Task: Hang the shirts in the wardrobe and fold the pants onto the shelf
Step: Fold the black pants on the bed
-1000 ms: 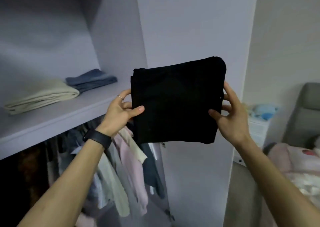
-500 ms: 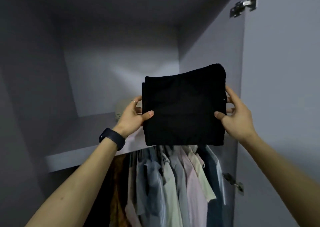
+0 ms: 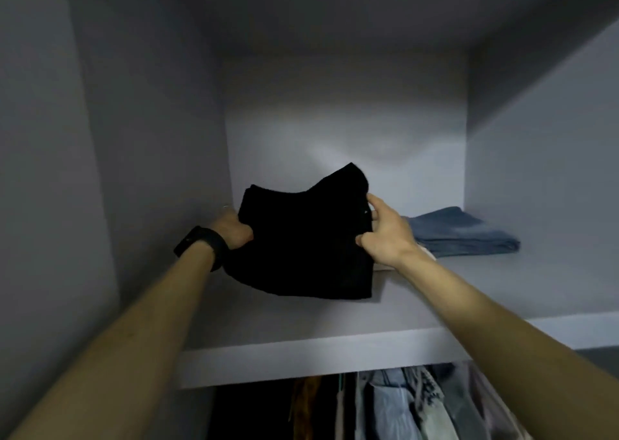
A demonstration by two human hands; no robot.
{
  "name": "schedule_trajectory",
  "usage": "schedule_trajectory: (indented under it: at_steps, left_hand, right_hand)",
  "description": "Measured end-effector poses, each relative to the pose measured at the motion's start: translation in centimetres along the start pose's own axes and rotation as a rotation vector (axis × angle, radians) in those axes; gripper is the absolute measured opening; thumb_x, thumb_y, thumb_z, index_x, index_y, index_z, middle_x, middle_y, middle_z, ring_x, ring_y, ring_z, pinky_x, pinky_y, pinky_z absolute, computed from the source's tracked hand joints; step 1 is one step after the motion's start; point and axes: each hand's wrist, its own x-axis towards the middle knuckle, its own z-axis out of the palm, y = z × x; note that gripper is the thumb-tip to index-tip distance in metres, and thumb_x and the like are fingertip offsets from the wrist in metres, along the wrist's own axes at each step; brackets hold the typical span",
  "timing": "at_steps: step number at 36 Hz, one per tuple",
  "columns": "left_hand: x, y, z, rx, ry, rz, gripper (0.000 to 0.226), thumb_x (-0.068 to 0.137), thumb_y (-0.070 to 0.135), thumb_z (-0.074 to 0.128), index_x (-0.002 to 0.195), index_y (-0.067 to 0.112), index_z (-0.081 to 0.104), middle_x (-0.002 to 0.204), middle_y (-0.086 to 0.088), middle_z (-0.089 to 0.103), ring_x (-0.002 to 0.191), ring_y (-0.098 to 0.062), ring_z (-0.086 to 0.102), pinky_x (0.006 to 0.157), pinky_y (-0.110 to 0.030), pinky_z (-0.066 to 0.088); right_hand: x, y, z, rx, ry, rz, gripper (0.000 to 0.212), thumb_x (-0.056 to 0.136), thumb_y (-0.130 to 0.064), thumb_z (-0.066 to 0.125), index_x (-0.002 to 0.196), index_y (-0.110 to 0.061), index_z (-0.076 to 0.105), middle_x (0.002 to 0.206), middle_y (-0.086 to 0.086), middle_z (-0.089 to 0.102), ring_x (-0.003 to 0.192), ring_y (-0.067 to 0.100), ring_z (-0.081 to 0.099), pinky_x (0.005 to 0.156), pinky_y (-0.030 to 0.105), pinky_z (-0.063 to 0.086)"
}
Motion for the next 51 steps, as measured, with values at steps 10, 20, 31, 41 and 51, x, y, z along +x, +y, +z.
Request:
schedule_trajectory:
  at_steps: [10, 20, 31, 41, 51]
  left_hand:
    - [2.5, -2.2, 0.7, 0.556, 0.174, -0.084, 0.064, 0.100, 0.015, 0.050, 0.153, 0.002, 0.017, 0.143, -0.024, 0.047, 0.126, -0.038, 0.053, 0.101, -0.046, 0.049]
    - [4.7, -3.3, 2.8, 1.033, 0.336, 0.086, 0.045, 0.104, 0.010, 0.032, 0.149, 0.008, 0.031, 0.139, -0.016, 0.052, 0.129, -0.034, 0.048, 0.096, -0.043, 0.046]
    - [0.3, -6.2, 6.2, 0.971, -0.088, 0.143, 0.085, 0.082, 0.088, 0.003, 0.157, 0.047, 0.014, 0.168, -0.004, -0.002, 0.153, -0.029, -0.014, 0.119, -0.045, -0.020]
    - [4.3, -7.2, 7.5, 0.963, -0.130, -0.002, 0.094, 0.073, 0.094, -0.005, 0.155, 0.048, -0.002, 0.168, 0.000, -0.011, 0.153, -0.027, -0.018, 0.116, -0.044, -0.023]
    - [9.5, -7.1, 8.3, 0.891, -0.148, -0.062, 0.091, 0.077, 0.093, 0.000, 0.156, 0.048, 0.001, 0.168, 0.000, -0.007, 0.154, -0.028, -0.012, 0.120, -0.045, -0.016]
  right_hand:
    - [7.3, -1.0, 10.9, -0.408, -0.418, 0.055, 0.065, 0.100, -0.015, 0.050, 0.157, -0.006, 0.021, 0.153, 0.018, 0.044, 0.136, 0.035, 0.047, 0.110, 0.035, 0.040]
    - [10.9, 2.0, 13.1, -0.567, -0.500, 0.056, 0.052, 0.098, -0.026, 0.053, 0.147, -0.013, 0.041, 0.147, 0.015, 0.050, 0.132, 0.034, 0.051, 0.108, 0.044, 0.045]
    - [6.6, 0.0, 10.7, -0.740, -0.581, -0.155, 0.093, 0.082, -0.087, 0.030, 0.156, -0.030, 0.029, 0.158, 0.015, 0.035, 0.145, 0.039, 0.028, 0.113, 0.049, 0.034]
    - [7.1, -0.2, 13.5, -1.071, -0.740, -0.265, 0.060, 0.106, -0.051, 0.030, 0.159, -0.024, 0.023, 0.166, 0.008, 0.019, 0.150, 0.039, 0.016, 0.119, 0.051, 0.021]
    - [12.5, 2.7, 16.2, -0.969, -0.728, -0.177, 0.065, 0.101, -0.063, 0.024, 0.160, -0.038, 0.011, 0.170, -0.005, 0.003, 0.156, 0.028, -0.001, 0.118, 0.068, -0.002]
